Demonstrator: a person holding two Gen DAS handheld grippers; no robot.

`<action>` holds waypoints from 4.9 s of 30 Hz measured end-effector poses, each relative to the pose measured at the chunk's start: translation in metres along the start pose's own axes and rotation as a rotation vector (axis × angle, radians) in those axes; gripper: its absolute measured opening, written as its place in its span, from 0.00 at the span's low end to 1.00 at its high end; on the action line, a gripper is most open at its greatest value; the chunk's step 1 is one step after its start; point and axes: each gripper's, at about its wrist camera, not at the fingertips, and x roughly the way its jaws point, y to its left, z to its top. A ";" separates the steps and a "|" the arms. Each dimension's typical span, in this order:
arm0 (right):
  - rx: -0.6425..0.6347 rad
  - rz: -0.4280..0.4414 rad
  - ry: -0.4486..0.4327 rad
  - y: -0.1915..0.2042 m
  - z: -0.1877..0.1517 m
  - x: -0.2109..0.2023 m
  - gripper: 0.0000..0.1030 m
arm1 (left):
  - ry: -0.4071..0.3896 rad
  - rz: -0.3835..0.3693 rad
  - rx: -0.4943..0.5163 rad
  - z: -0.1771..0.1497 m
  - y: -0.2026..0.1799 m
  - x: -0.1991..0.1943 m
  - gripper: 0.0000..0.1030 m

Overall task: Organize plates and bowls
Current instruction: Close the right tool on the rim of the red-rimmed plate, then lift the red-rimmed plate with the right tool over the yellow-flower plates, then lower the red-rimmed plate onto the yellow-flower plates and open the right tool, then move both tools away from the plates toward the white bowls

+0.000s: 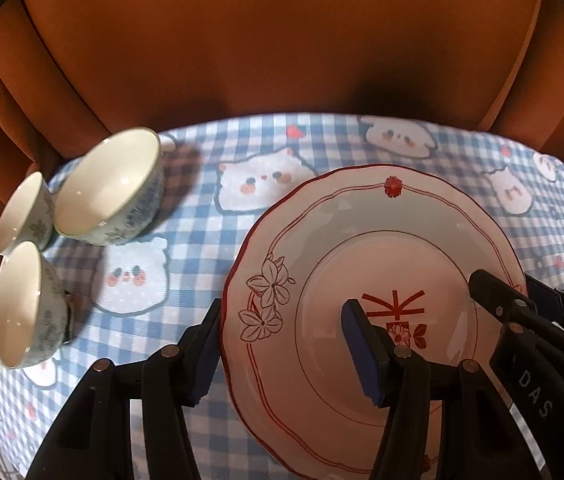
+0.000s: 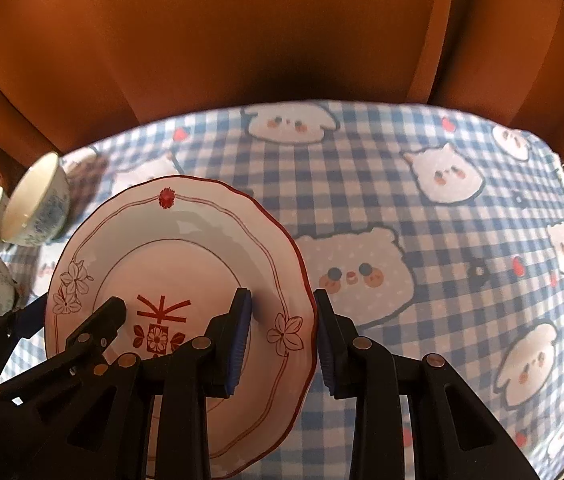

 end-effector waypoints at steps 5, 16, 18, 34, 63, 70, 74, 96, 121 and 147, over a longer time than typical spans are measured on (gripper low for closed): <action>0.003 -0.016 -0.039 0.005 -0.002 -0.033 0.33 | -0.040 -0.013 0.008 -0.004 0.004 -0.030 0.57; 0.045 -0.074 -0.113 0.019 -0.038 -0.107 0.33 | -0.118 -0.060 0.068 -0.036 0.005 -0.089 0.57; 0.065 -0.086 -0.122 0.018 -0.050 -0.119 0.33 | -0.124 -0.074 0.090 -0.044 0.004 -0.097 0.57; 0.097 -0.156 -0.096 0.010 -0.126 -0.157 0.33 | -0.078 -0.146 0.104 -0.113 -0.009 -0.118 0.57; -0.008 -0.049 0.073 -0.057 -0.175 -0.105 0.33 | 0.047 -0.026 0.002 -0.185 -0.068 -0.075 0.58; -0.041 -0.023 0.072 -0.054 -0.174 -0.098 0.33 | 0.047 0.022 0.001 -0.190 -0.070 -0.071 0.59; -0.049 -0.020 0.063 -0.055 -0.175 -0.098 0.33 | 0.045 0.025 -0.006 -0.190 -0.071 -0.071 0.59; -0.085 0.070 0.059 -0.046 -0.172 -0.102 0.20 | -0.023 0.076 0.106 -0.189 -0.091 -0.086 0.57; -0.089 0.034 0.030 -0.045 -0.166 -0.108 0.73 | 0.014 0.007 -0.030 -0.179 -0.065 -0.090 0.84; 0.009 -0.003 -0.045 0.113 -0.165 -0.133 0.74 | -0.061 -0.068 0.054 -0.168 0.103 -0.114 0.87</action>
